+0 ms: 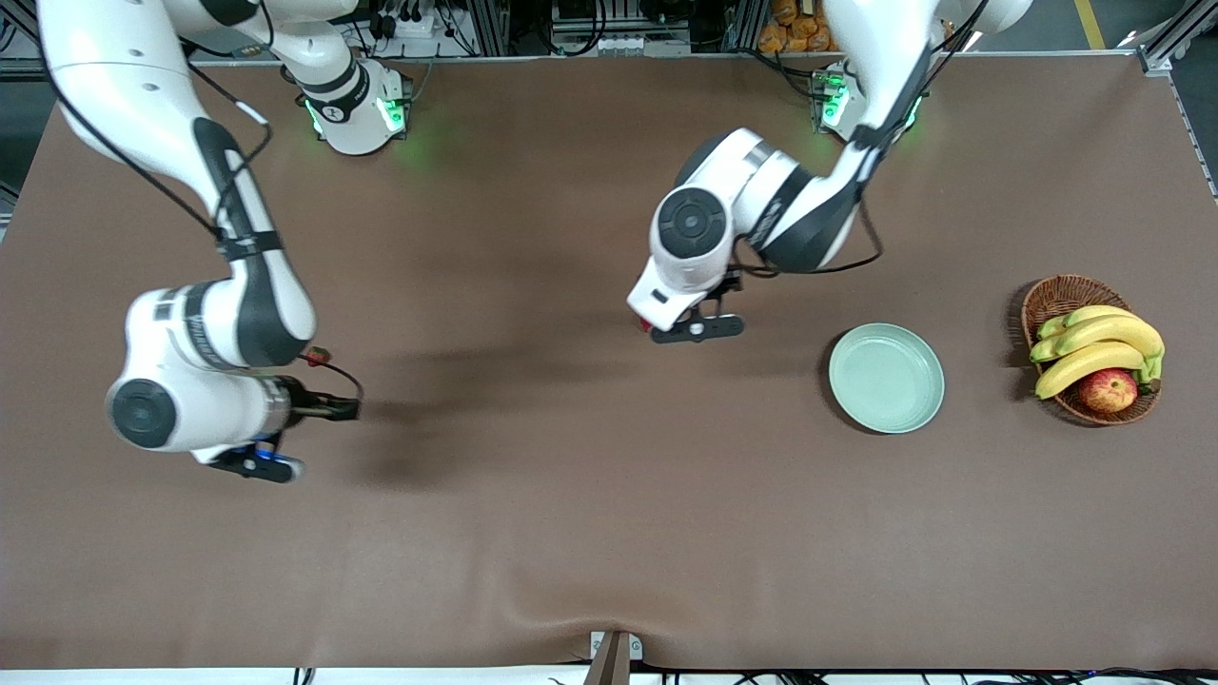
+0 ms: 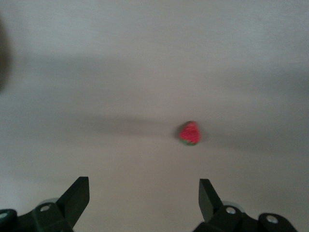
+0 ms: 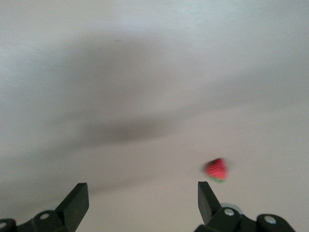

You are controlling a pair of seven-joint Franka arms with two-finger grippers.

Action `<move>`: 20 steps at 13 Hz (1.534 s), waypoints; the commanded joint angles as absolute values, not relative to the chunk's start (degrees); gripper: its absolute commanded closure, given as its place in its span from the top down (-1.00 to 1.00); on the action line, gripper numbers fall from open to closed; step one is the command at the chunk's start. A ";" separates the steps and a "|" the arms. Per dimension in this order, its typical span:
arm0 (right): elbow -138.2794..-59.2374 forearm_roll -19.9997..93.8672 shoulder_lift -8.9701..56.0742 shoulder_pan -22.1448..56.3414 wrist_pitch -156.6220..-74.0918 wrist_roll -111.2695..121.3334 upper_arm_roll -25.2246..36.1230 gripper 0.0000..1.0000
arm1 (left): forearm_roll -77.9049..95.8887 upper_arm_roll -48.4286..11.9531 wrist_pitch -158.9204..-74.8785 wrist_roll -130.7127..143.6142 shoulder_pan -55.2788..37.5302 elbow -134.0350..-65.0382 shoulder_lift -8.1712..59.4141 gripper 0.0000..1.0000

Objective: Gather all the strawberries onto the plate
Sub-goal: 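Lift the middle strawberry with the left gripper while the right gripper grasps another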

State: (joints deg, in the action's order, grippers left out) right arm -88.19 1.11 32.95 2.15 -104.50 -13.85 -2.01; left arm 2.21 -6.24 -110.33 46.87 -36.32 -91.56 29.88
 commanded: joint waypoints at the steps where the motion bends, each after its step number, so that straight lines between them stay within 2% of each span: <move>1: -100.34 -2.63 25.77 -2.54 -110.89 -7.93 -3.34 1.00 | 3.43 -5.80 -116.52 52.28 -38.93 -89.82 34.18 1.00; 6: -115.38 -2.64 23.73 -5.27 -128.11 -4.75 -3.34 1.00 | 2.64 -5.80 -125.85 52.12 -39.72 -90.00 39.72 1.00; 11: -119.53 -2.64 23.91 -5.54 -129.73 -3.69 -3.43 0.59 | 2.64 -5.80 -125.33 52.65 -40.96 -90.88 41.48 0.95; 14: -120.85 -2.64 24.08 -5.54 -130.60 -3.69 -3.43 0.45 | 2.64 -5.71 -124.89 52.47 -40.87 -92.63 41.40 0.60; 17: -121.72 -2.64 24.52 -5.36 -132.18 -3.69 -3.43 0.37 | 2.64 -5.71 -124.54 52.47 -40.78 -93.60 41.48 0.45; 18: -122.25 -2.64 24.52 -5.36 -132.62 -3.69 -3.43 0.28 | 2.72 -5.71 -124.54 52.47 -40.78 -93.52 41.40 0.40; 20: -122.70 -2.64 24.35 -5.36 -132.37 -3.60 -3.43 -0.34 | 2.64 -5.71 -123.67 52.47 -40.78 -93.69 41.48 0.27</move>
State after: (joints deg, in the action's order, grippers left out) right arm -119.95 -1.33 26.72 -3.80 -131.60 -3.99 -2.16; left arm 2.33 -6.07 -124.88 51.89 -40.45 -93.46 41.73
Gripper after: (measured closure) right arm 0.366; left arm 0.322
